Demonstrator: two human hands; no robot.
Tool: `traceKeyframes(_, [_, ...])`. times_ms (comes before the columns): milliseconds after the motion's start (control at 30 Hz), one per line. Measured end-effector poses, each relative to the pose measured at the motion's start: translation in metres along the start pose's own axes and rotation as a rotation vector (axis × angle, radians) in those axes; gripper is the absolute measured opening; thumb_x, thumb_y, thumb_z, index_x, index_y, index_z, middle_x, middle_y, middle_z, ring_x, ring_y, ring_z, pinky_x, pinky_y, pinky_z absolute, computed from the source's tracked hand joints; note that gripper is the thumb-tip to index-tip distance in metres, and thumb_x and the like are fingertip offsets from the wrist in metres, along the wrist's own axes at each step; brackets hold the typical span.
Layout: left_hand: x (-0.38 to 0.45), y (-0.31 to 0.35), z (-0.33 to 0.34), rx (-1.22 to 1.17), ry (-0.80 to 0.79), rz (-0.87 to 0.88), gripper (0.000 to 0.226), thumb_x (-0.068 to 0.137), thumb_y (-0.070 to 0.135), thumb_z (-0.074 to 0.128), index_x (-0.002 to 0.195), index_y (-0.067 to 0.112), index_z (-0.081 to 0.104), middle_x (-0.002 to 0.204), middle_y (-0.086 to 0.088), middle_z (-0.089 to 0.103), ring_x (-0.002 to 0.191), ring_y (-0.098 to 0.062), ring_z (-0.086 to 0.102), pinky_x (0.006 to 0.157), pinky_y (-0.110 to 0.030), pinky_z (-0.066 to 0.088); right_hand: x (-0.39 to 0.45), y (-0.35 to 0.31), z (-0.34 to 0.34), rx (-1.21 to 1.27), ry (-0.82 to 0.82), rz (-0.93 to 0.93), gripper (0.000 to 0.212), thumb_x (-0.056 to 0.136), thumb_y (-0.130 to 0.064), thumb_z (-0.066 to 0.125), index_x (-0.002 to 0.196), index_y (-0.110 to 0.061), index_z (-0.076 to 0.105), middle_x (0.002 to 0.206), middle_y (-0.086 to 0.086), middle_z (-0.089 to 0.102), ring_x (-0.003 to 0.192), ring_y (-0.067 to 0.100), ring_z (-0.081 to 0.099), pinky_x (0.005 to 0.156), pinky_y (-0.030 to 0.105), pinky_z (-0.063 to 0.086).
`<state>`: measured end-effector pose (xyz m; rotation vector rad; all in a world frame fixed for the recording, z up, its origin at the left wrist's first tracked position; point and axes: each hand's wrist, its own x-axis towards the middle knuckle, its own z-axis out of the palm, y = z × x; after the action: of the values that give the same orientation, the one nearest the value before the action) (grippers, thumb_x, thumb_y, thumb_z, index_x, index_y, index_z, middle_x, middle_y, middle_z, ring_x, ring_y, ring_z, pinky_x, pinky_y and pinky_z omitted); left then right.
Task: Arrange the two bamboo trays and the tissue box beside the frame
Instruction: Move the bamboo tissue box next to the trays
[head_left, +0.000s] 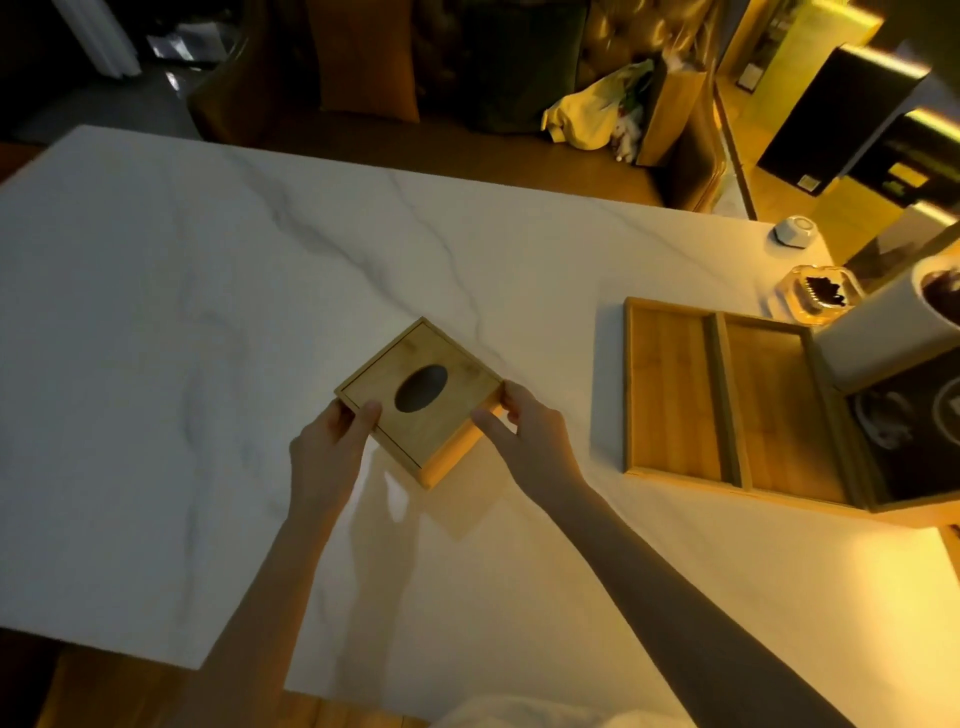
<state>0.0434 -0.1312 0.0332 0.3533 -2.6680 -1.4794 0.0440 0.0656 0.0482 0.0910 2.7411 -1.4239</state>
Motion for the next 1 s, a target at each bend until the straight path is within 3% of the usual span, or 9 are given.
traceKeyframes(167, [-0.011, 0.048, 0.029, -0.022, -0.048, 0.111, 0.029, 0.086, 0.038, 0.05, 0.097, 0.015, 0.063, 0.078, 0.003, 0.065, 0.07, -0.002, 0.057, 0.063, -0.014, 0.037, -0.017, 0.017, -0.048, 0.091, 0.133, 0.028, 0.035, 0.085, -0.035, 0.057, 0.113, -0.014, 0.053, 0.104, 0.005, 0.064, 0.095, 0.019, 0.057, 0.085, 0.037, 0.048])
traceKeyframes(300, [-0.027, 0.079, 0.065, -0.024, -0.117, 0.211, 0.03, 0.087, 0.037, 0.049, 0.101, 0.014, 0.062, 0.088, 0.003, 0.067, 0.077, -0.008, 0.06, 0.067, -0.014, 0.04, -0.038, 0.036, -0.091, 0.146, 0.238, 0.077, 0.032, 0.085, -0.03, 0.059, 0.113, -0.017, 0.055, 0.098, -0.001, 0.062, 0.096, 0.019, 0.058, 0.081, 0.032, 0.047])
traceKeyframes(400, [-0.043, 0.098, 0.098, -0.036, -0.194, 0.259, 0.033, 0.087, 0.037, 0.048, 0.106, 0.014, 0.061, 0.095, -0.001, 0.069, 0.084, -0.016, 0.063, 0.073, -0.025, 0.049, -0.058, 0.054, -0.12, 0.177, 0.333, 0.159, 0.035, 0.084, -0.027, 0.061, 0.116, -0.014, 0.055, 0.101, 0.003, 0.063, 0.096, 0.02, 0.057, 0.081, 0.033, 0.048])
traceKeyframes(467, [-0.055, 0.107, 0.122, -0.044, -0.24, 0.28, 0.031, 0.087, 0.036, 0.049, 0.106, 0.013, 0.061, 0.092, -0.003, 0.069, 0.079, -0.015, 0.062, 0.07, -0.023, 0.05, -0.073, 0.07, -0.137, 0.182, 0.389, 0.206, 0.036, 0.083, -0.026, 0.062, 0.116, -0.012, 0.055, 0.1, 0.006, 0.064, 0.094, 0.023, 0.058, 0.08, 0.037, 0.049])
traceKeyframes(533, [-0.067, 0.115, 0.147, 0.002, -0.286, 0.32, 0.03, 0.088, 0.036, 0.048, 0.102, 0.012, 0.061, 0.081, 0.001, 0.065, 0.063, -0.007, 0.056, 0.055, -0.01, 0.04, -0.089, 0.087, -0.154, 0.182, 0.439, 0.262, 0.035, 0.083, -0.027, 0.062, 0.114, -0.012, 0.056, 0.097, 0.004, 0.063, 0.092, 0.024, 0.058, 0.077, 0.036, 0.048])
traceKeyframes(633, [-0.089, 0.127, 0.181, 0.006, -0.359, 0.351, 0.029, 0.087, 0.032, 0.05, 0.086, 0.004, 0.061, 0.063, 0.001, 0.059, 0.047, -0.006, 0.047, 0.042, -0.008, 0.033, -0.113, 0.116, -0.177, 0.179, 0.506, 0.365, 0.041, 0.082, -0.028, 0.063, 0.118, -0.012, 0.055, 0.108, 0.007, 0.064, 0.099, 0.025, 0.059, 0.078, 0.033, 0.047])
traceKeyframes(800, [-0.132, 0.143, 0.237, -0.037, -0.503, 0.321, 0.027, 0.084, 0.033, 0.054, 0.075, 0.007, 0.056, 0.063, 0.001, 0.057, 0.052, -0.009, 0.051, 0.05, -0.016, 0.038, -0.156, 0.156, -0.209, 0.203, 0.626, 0.483, 0.039, 0.079, -0.023, 0.066, 0.115, -0.012, 0.057, 0.114, 0.009, 0.064, 0.1, 0.021, 0.058, 0.08, 0.031, 0.046])
traceKeyframes(900, [-0.157, 0.153, 0.266, -0.055, -0.558, 0.335, 0.026, 0.083, 0.031, 0.057, 0.081, 0.005, 0.06, 0.07, -0.001, 0.059, 0.057, -0.009, 0.052, 0.06, -0.02, 0.043, -0.18, 0.175, -0.229, 0.259, 0.686, 0.553, 0.039, 0.079, -0.025, 0.065, 0.115, -0.013, 0.057, 0.117, 0.009, 0.062, 0.104, 0.021, 0.056, 0.089, 0.041, 0.048])
traceKeyframes(1000, [-0.177, 0.159, 0.289, -0.018, -0.61, 0.337, 0.03, 0.083, 0.031, 0.057, 0.087, 0.001, 0.062, 0.077, -0.006, 0.067, 0.061, -0.014, 0.059, 0.058, -0.023, 0.049, -0.2, 0.191, -0.245, 0.292, 0.704, 0.587, 0.04, 0.08, -0.024, 0.064, 0.118, -0.013, 0.056, 0.119, 0.009, 0.061, 0.11, 0.025, 0.055, 0.093, 0.046, 0.047])
